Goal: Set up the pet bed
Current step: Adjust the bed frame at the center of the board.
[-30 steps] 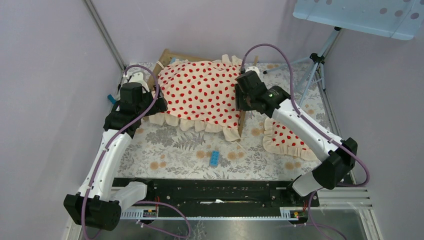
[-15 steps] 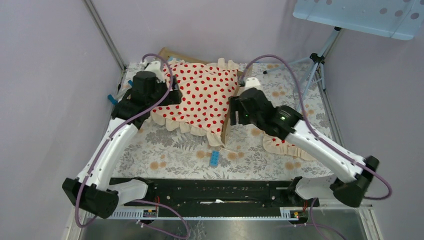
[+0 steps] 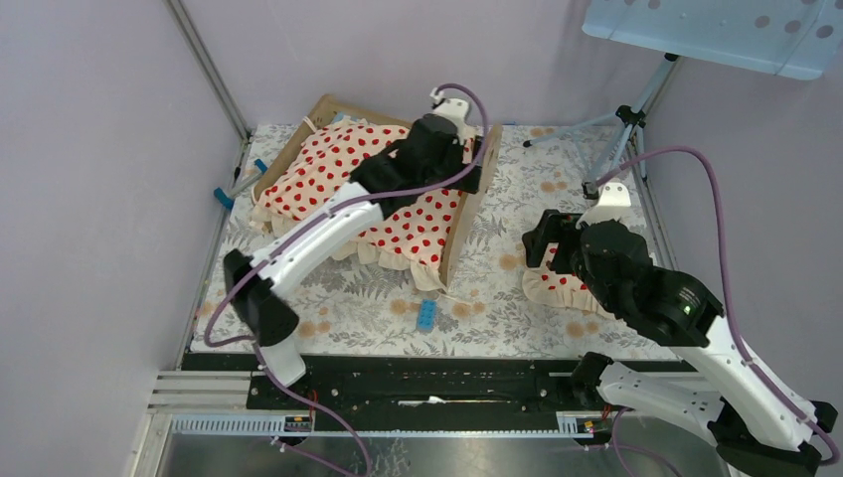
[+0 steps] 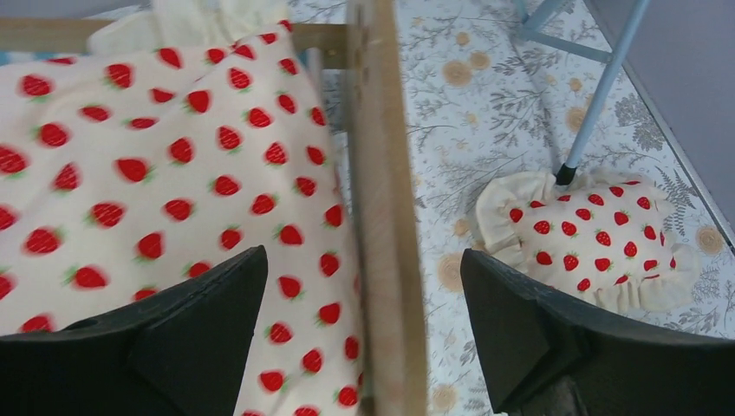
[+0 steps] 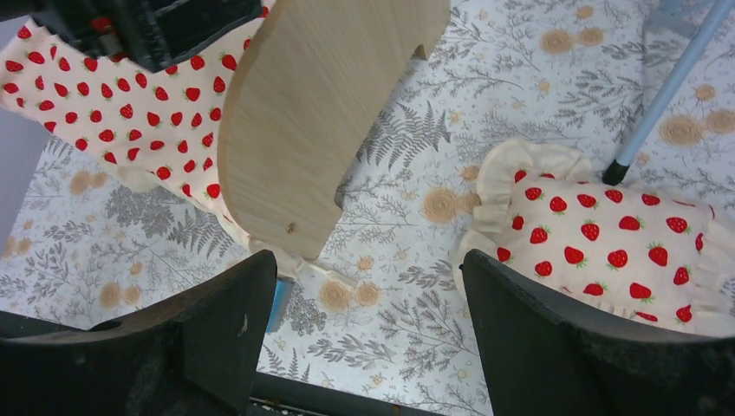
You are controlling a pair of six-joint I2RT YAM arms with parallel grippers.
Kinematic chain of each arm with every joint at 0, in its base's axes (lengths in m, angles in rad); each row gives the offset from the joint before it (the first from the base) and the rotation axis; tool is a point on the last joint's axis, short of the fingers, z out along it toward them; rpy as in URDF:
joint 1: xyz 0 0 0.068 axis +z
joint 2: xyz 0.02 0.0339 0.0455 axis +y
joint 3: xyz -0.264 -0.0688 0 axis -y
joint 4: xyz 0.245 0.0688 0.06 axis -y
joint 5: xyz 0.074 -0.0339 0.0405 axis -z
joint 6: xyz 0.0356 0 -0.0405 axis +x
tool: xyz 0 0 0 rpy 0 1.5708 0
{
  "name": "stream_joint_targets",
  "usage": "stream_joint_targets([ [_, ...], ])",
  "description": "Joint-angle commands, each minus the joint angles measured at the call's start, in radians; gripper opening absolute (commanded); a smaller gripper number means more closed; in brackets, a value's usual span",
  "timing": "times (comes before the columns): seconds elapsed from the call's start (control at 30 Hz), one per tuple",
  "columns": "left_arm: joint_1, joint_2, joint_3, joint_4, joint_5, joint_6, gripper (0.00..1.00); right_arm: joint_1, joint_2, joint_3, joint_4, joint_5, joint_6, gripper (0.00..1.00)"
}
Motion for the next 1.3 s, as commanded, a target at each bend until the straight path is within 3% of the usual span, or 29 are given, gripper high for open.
stream_joint_targets([
  [0.0,-0.039,0.085,0.141,0.002,-0.065,0.011,0.9,-0.003,-0.051,-0.031,-0.036,0.032,0.04,0.85],
  [0.2,-0.047,0.186,0.199,-0.031,-0.088,0.025,0.86,-0.002,-0.076,-0.041,-0.054,0.032,0.039,0.82],
  [0.5,-0.049,0.229,0.208,-0.057,-0.042,0.06,0.58,-0.002,-0.08,-0.064,-0.043,0.022,0.039,0.72],
  [0.67,-0.049,0.214,0.184,-0.057,0.03,0.095,0.27,-0.002,-0.087,-0.071,-0.037,0.018,0.036,0.69],
  [0.77,-0.049,0.194,0.152,-0.06,0.094,0.118,0.01,-0.002,-0.09,-0.078,-0.039,0.017,0.037,0.69],
  [1.27,-0.049,-0.093,-0.165,-0.091,0.548,0.4,0.0,-0.003,-0.118,-0.142,-0.008,-0.007,0.037,0.7],
])
